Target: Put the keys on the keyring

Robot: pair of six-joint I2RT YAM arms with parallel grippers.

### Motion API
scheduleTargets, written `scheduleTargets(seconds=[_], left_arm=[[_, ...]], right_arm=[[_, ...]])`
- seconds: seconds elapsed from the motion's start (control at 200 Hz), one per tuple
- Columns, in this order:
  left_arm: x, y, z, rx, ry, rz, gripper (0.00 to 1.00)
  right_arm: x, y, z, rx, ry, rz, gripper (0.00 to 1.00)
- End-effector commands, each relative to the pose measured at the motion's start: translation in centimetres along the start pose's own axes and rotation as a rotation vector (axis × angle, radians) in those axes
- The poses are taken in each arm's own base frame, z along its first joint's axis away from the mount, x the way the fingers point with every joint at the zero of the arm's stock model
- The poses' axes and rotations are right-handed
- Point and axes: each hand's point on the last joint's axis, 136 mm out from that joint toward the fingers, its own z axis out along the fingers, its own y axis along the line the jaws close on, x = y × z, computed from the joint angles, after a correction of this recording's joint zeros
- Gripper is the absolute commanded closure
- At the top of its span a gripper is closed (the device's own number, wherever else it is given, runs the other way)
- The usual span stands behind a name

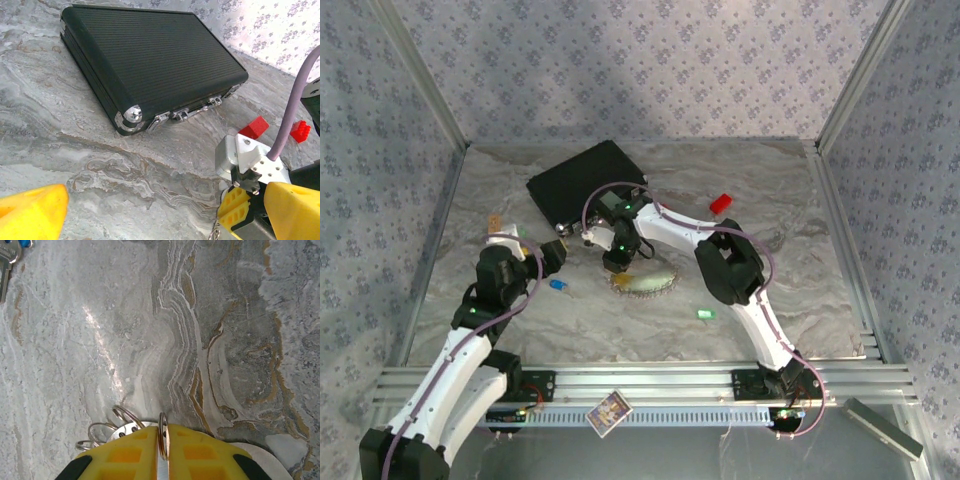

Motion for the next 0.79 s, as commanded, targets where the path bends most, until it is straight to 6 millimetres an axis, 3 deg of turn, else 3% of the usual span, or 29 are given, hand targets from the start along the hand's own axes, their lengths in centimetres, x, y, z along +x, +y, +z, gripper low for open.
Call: scheduleTargets(seconds=[0.0,0.47,0.79], left_arm=[[-0.08,0.47,-0.18,-0.018,-0.013,-0.015,0.00],[-0.31,0.38,-0.35,-0.018,-0.018,-0.018,0.00],[-0.33,0.55,-0.46,-0.027,-0.021,-0.022,0.00]], right_arm=[[0.71,-0.41,0.55,-0.002,0.042,0.004,0.88],[1.03,-0.37,0.66,0.002,0.054,-0.012,1.00],[1.18,-0.07,1.46,0.008,0.061,-0.015,0.96]])
